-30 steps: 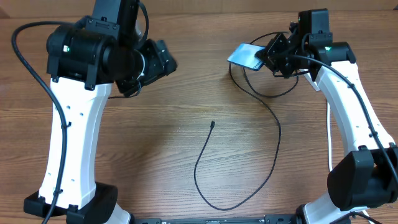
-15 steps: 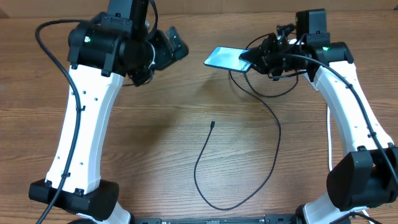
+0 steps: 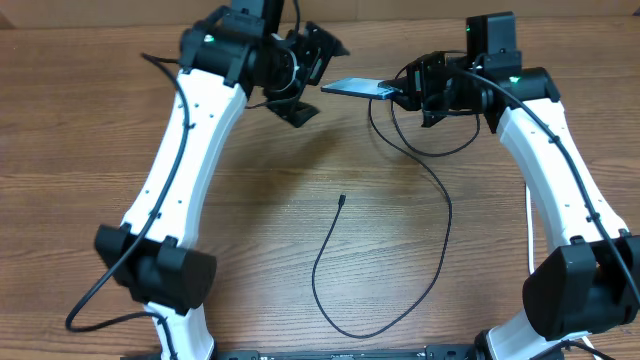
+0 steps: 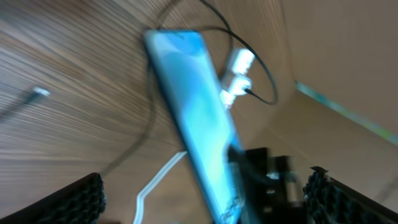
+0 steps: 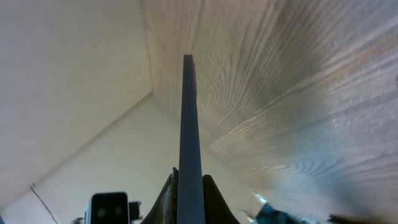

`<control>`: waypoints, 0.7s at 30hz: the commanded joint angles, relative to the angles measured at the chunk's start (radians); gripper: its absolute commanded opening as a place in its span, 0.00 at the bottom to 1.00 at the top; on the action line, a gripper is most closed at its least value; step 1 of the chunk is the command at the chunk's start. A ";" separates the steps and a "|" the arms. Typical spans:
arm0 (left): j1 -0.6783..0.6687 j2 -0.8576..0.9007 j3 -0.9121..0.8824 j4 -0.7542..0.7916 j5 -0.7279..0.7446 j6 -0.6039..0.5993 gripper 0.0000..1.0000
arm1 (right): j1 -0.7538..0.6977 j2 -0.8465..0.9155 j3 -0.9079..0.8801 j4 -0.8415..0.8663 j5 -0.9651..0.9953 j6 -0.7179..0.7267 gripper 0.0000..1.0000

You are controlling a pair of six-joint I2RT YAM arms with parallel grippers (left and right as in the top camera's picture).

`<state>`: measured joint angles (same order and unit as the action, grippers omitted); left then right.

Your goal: Plug charger to phone and switch on socket

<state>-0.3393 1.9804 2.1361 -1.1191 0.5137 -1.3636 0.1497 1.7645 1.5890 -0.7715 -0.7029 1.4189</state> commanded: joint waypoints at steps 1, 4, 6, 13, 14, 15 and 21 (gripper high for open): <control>-0.003 0.049 -0.003 0.057 0.134 -0.113 0.95 | 0.034 -0.051 0.042 0.011 0.021 0.210 0.04; -0.001 0.062 -0.003 0.075 0.168 -0.156 0.94 | 0.037 -0.051 0.042 0.011 0.047 0.295 0.04; 0.000 0.062 -0.002 0.084 0.168 -0.183 0.91 | 0.036 -0.051 0.042 0.012 0.059 0.313 0.04; 0.000 0.062 -0.003 0.084 0.163 -0.303 0.81 | 0.037 -0.051 0.042 0.032 0.053 0.366 0.04; 0.000 0.062 -0.003 0.084 0.156 -0.307 0.81 | 0.037 -0.051 0.042 0.047 0.046 0.366 0.04; 0.000 0.062 -0.003 0.084 0.155 -0.309 0.80 | 0.039 -0.051 0.042 0.061 0.040 0.367 0.04; 0.009 0.062 -0.003 0.081 0.133 -0.309 0.74 | 0.046 -0.051 0.042 0.087 -0.021 0.384 0.04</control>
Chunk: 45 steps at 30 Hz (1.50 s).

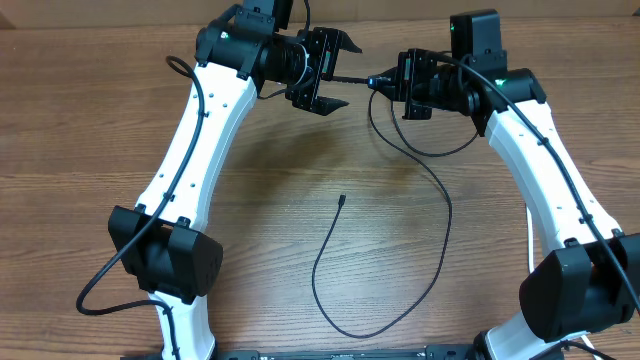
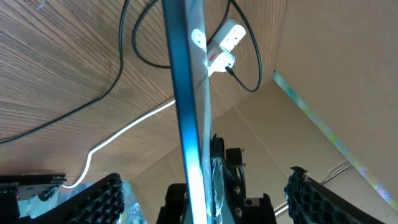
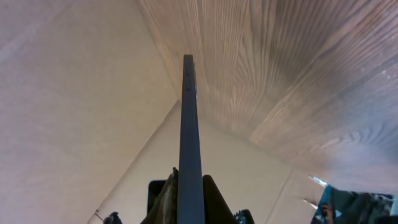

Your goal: Plug charger to phone and switch on socket

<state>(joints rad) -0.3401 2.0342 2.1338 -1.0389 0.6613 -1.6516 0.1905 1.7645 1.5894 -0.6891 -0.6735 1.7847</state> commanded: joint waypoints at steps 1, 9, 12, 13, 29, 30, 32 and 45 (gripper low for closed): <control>0.011 0.008 0.000 0.000 -0.015 -0.021 0.73 | 0.005 -0.051 0.041 0.002 -0.053 0.018 0.04; 0.033 0.008 0.000 0.000 -0.015 -0.020 0.69 | 0.005 -0.052 0.041 0.016 -0.124 0.019 0.04; 0.033 0.008 0.000 0.000 -0.021 -0.021 0.68 | 0.005 -0.055 0.042 0.016 -0.152 0.019 0.04; 0.033 0.008 0.000 0.000 -0.028 -0.021 0.68 | 0.005 -0.058 0.042 0.016 -0.163 0.018 0.04; 0.033 0.008 0.000 0.004 -0.035 -0.025 0.45 | 0.006 -0.070 0.041 0.016 -0.201 0.049 0.04; 0.033 0.008 0.000 0.005 -0.035 -0.026 0.43 | 0.007 -0.070 0.041 0.017 -0.201 0.055 0.04; 0.033 0.008 0.000 0.005 -0.035 -0.032 0.40 | 0.019 -0.070 0.041 0.036 -0.203 0.072 0.04; 0.033 0.008 0.000 0.004 -0.033 -0.031 0.34 | 0.061 -0.070 0.041 0.090 -0.130 0.108 0.04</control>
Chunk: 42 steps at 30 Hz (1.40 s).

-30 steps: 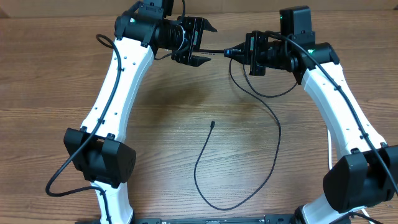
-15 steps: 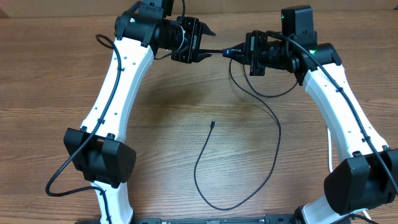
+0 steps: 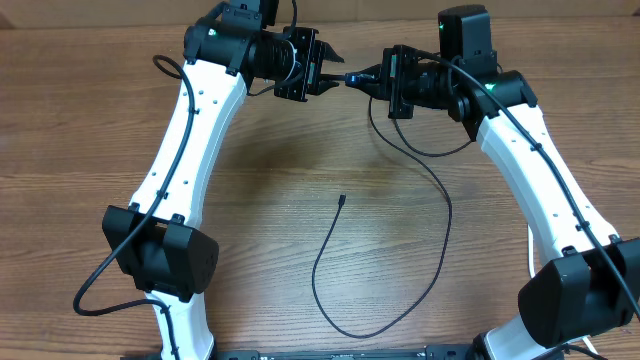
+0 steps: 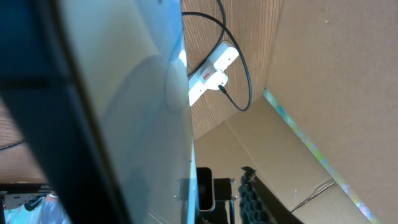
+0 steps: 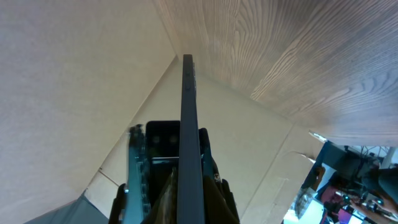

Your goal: Plug charger to phone and switch on socket

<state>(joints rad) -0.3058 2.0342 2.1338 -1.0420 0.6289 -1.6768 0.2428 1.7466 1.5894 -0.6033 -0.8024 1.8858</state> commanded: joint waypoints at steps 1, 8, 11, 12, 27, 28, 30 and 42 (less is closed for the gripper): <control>-0.001 0.008 0.000 0.007 0.000 -0.006 0.34 | 0.008 -0.052 0.041 0.005 0.004 0.007 0.04; 0.001 0.008 0.000 0.007 0.000 0.000 0.36 | 0.008 -0.052 0.041 0.004 0.045 0.007 0.04; 0.008 0.008 0.000 0.007 0.000 0.021 0.35 | 0.005 -0.052 0.041 0.005 0.046 0.006 0.04; 0.010 0.008 0.000 0.007 0.002 0.024 0.34 | 0.005 -0.052 0.041 0.005 0.044 0.006 0.04; 0.011 0.008 0.000 0.007 0.018 0.024 0.09 | 0.005 -0.052 0.041 0.025 -0.038 0.006 0.04; 0.011 0.008 0.000 0.007 0.018 0.024 0.06 | 0.005 -0.052 0.041 0.035 -0.042 0.006 0.04; 0.011 0.008 0.000 0.007 0.018 0.024 0.04 | 0.005 -0.052 0.041 0.046 -0.042 0.002 0.04; 0.048 0.008 0.000 -0.002 -0.036 0.148 0.04 | 0.005 -0.052 0.041 0.043 -0.006 -0.258 0.87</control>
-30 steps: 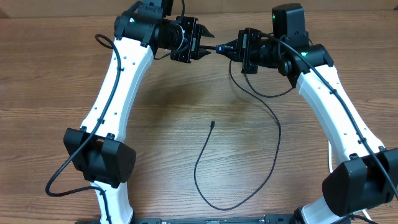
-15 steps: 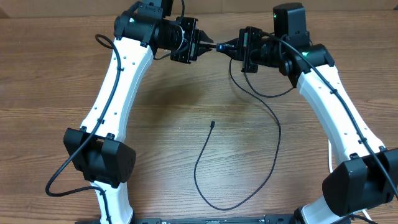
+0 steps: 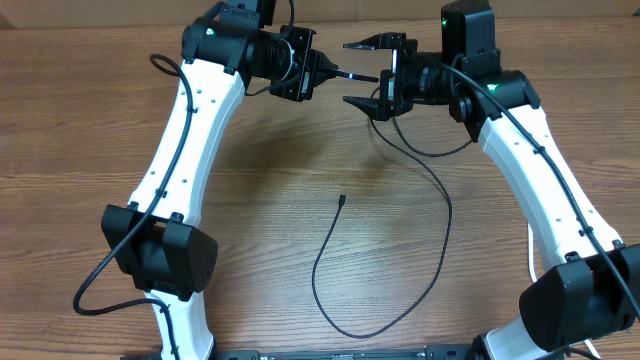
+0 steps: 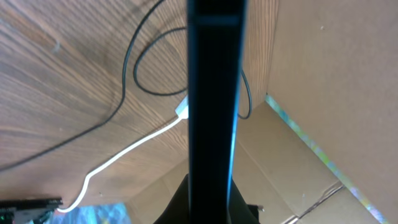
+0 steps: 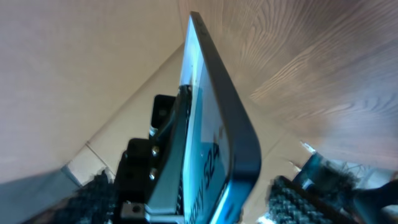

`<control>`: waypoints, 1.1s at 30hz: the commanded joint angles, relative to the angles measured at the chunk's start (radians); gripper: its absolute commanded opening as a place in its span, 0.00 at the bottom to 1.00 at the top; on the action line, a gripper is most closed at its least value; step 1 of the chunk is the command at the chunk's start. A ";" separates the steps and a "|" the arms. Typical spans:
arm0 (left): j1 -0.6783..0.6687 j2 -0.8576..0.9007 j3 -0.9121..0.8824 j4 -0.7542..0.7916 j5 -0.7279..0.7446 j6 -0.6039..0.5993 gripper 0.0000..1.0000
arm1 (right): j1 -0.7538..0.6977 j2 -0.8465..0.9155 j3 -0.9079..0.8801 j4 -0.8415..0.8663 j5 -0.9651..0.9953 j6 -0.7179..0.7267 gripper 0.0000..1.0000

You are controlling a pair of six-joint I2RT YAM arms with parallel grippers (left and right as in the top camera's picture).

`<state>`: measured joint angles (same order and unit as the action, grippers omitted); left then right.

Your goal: Plug charger to phone and switch on socket

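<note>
The phone (image 3: 352, 74) hangs edge-on above the table's far side, between the two arms. My left gripper (image 3: 326, 72) is shut on its left end; in the left wrist view the phone (image 4: 211, 93) runs straight up from that gripper (image 4: 211, 202). My right gripper (image 3: 348, 73) stands open around the phone's right end, one finger on each side. In the right wrist view the phone (image 5: 214, 124) sits between the spread fingers (image 5: 93, 200) without touching them. The black charger cable (image 3: 440, 240) lies on the table, its free plug (image 3: 342, 199) near the centre.
A white lead (image 4: 124, 155) runs over the wooden table (image 3: 90, 150), and a white bit of the socket strip (image 4: 182, 110) peeks out beside the phone. A cardboard wall (image 4: 323, 56) closes off the far edge. The cable loops under the right arm.
My left gripper has shut on the phone's left end. My right gripper, then shut on the phone, now stands open around it. The phone hangs in about the same place.
First my right gripper held the phone out flat, with the left gripper open a short way off. Then the phone stood on edge and the open left gripper was closer. Later the left fingers straddled its end. Now the left holds it and the right is open.
</note>
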<state>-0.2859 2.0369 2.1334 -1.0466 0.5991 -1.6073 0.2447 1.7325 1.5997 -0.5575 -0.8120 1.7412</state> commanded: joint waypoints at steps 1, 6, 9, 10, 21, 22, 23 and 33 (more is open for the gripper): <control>0.045 0.005 0.000 0.002 -0.007 0.122 0.04 | 0.003 -0.038 0.031 -0.020 0.008 -0.156 0.93; 0.133 0.005 0.000 -0.051 -0.013 0.303 0.04 | 0.003 -0.038 0.030 -0.177 0.172 -0.377 1.00; 0.189 0.005 0.000 -0.090 -0.029 0.454 0.04 | 0.003 -0.038 0.030 -0.297 0.326 -0.481 1.00; 0.201 0.005 0.000 -0.100 -0.029 0.496 0.04 | 0.003 -0.037 0.030 -0.321 0.362 -0.518 1.00; 0.253 0.005 0.000 -0.184 -0.080 0.998 0.04 | 0.071 -0.030 -0.061 -0.502 0.636 -0.729 1.00; 0.253 0.005 0.000 -0.190 -0.088 1.023 0.04 | 0.079 -0.026 -0.069 -0.499 0.638 -0.729 1.00; 0.253 0.005 0.000 -0.193 -0.094 1.047 0.04 | 0.092 -0.021 -0.084 -0.493 0.648 -0.729 1.00; 0.252 0.005 -0.001 -0.275 -0.206 1.241 0.04 | 0.214 -0.019 -0.250 -0.263 0.665 -0.865 1.00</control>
<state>-0.0261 2.0369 2.1323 -1.3174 0.4007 -0.4522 0.4362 1.7275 1.3750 -0.8509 -0.1654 0.9581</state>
